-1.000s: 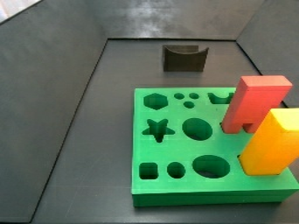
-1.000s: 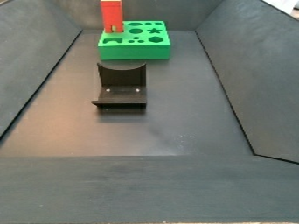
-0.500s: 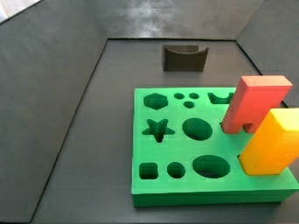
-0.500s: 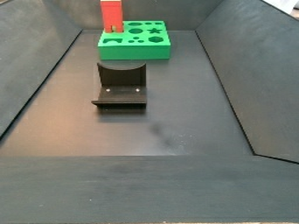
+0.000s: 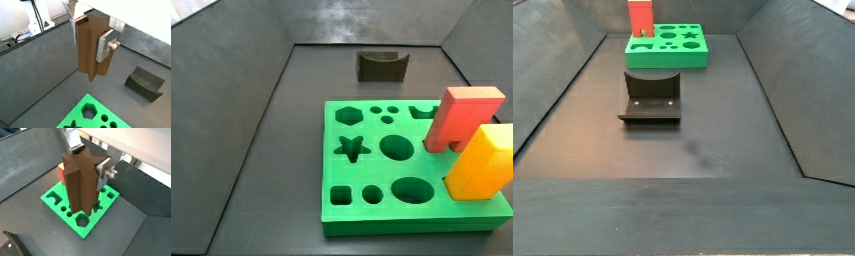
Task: Pick up the star object. Move up. Place the star object on the fixture. Regrasp the star object. Move to above the board. Insert the star object.
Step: Insert the star object.
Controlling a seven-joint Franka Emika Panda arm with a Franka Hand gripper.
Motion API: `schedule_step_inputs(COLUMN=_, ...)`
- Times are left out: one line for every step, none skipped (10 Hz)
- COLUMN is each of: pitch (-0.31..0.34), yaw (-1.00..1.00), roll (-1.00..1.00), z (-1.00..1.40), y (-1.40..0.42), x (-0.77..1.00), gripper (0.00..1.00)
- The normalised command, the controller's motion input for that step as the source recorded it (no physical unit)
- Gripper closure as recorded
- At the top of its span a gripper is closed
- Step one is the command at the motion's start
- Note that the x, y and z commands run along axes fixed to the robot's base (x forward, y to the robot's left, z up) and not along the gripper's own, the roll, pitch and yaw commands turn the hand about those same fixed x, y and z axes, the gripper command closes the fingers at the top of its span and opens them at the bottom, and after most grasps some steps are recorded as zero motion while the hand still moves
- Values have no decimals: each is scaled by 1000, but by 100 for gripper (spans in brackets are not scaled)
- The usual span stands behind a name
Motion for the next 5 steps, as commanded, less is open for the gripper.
schedule_step_inputs(pitch=0, yaw=-14, roll=-10, z=-114, y=-274, x=134, gripper=100)
schedule_step_inputs(pitch=-7, yaw=-20, roll=-60, z=-214, y=-251, x=91, gripper=100)
schedule_step_inputs(pitch=-21, yaw=-51, roll=-80, z=-249, y=-246, x=40, gripper=100)
schedule_step_inputs(pitch=-41, yaw=-20, roll=-114, z=-271, y=-174, x=77, gripper=100)
schedule_step_inputs(pitch=-10, yaw=-3, roll=-81, z=-340, y=-177, x=200, gripper=100)
